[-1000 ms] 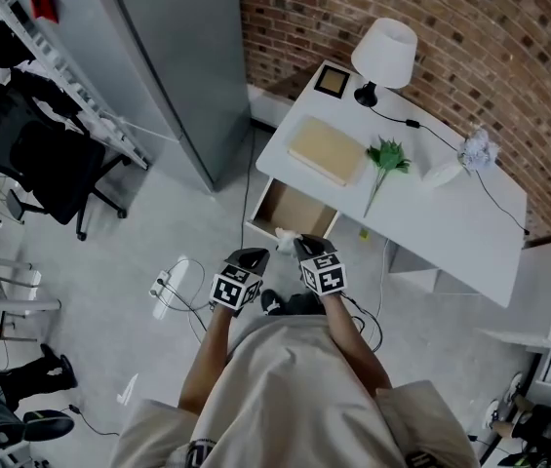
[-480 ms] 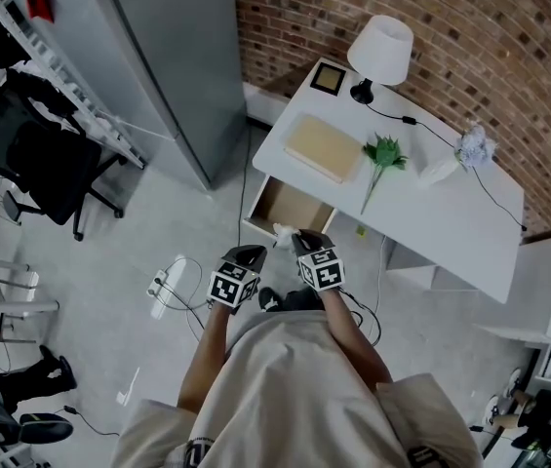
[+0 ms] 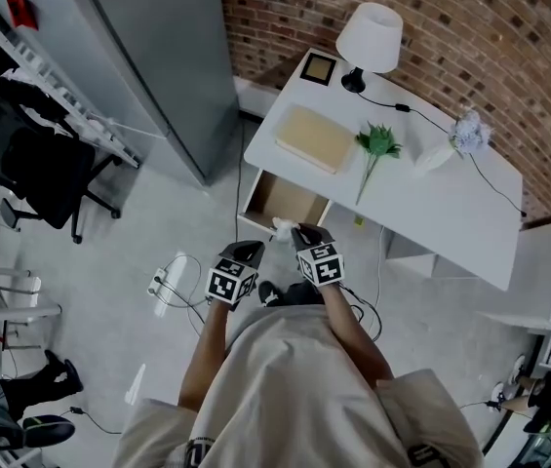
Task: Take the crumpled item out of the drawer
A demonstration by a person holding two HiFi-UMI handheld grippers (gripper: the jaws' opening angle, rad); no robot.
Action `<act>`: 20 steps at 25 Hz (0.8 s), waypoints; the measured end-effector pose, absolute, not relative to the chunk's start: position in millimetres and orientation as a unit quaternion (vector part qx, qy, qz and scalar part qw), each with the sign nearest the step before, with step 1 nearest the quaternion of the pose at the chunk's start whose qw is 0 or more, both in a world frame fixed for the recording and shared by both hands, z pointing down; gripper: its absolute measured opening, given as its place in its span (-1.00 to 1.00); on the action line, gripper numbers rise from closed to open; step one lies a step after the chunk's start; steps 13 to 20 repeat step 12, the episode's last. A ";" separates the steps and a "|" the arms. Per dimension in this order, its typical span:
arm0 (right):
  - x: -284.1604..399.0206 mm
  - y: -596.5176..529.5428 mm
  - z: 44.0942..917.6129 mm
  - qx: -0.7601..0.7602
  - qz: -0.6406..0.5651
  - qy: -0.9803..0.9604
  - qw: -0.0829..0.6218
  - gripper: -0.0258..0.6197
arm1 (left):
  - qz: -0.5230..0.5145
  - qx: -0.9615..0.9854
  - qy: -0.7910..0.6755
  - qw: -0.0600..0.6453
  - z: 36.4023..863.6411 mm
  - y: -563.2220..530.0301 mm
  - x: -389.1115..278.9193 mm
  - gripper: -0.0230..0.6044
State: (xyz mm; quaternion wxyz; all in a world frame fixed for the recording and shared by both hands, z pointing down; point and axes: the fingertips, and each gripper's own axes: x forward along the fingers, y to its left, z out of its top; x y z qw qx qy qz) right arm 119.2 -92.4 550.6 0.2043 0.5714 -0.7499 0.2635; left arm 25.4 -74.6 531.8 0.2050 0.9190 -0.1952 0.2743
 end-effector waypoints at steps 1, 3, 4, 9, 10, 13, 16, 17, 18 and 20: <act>120.8 -91.8 550.8 0.572 0.264 -0.749 0.203 -0.72 | 0.275 0.919 -0.195 0.205 532.0 -74.0 26.6 -0.88; 123.6 -90.7 551.2 0.574 0.266 -0.748 0.198 -0.72 | 0.277 0.919 -0.193 0.203 532.5 -72.4 28.6 -0.88; 124.7 -90.5 551.2 0.576 0.268 -0.747 0.196 -0.72 | 0.278 0.919 -0.194 0.202 532.8 -71.8 29.0 -0.88; 129.8 -90.6 552.9 0.583 0.272 -0.742 0.189 -0.72 | 0.281 0.917 -0.199 0.201 534.0 -74.0 27.7 -0.88; 131.3 -90.1 553.5 0.585 0.273 -0.740 0.188 -0.72 | 0.281 0.917 -0.199 0.202 534.0 -73.9 28.1 -0.88; 134.4 -88.7 555.3 0.588 0.275 -0.737 0.189 -0.72 | 0.280 0.917 -0.198 0.202 534.1 -72.9 29.0 -0.88; 134.4 -88.7 555.3 0.588 0.275 -0.737 0.189 -0.72 | 0.280 0.917 -0.198 0.202 534.1 -72.9 29.0 -0.88; 134.4 -88.7 555.3 0.588 0.275 -0.737 0.189 -0.72 | 0.280 0.917 -0.198 0.202 534.1 -72.9 29.0 -0.88; 134.4 -88.7 555.3 0.588 0.275 -0.737 0.189 -0.72 | 0.280 0.917 -0.198 0.202 534.1 -72.9 29.0 -0.88; 134.4 -88.7 555.3 0.588 0.275 -0.737 0.189 -0.72 | 0.280 0.917 -0.198 0.202 534.1 -72.9 29.0 -0.88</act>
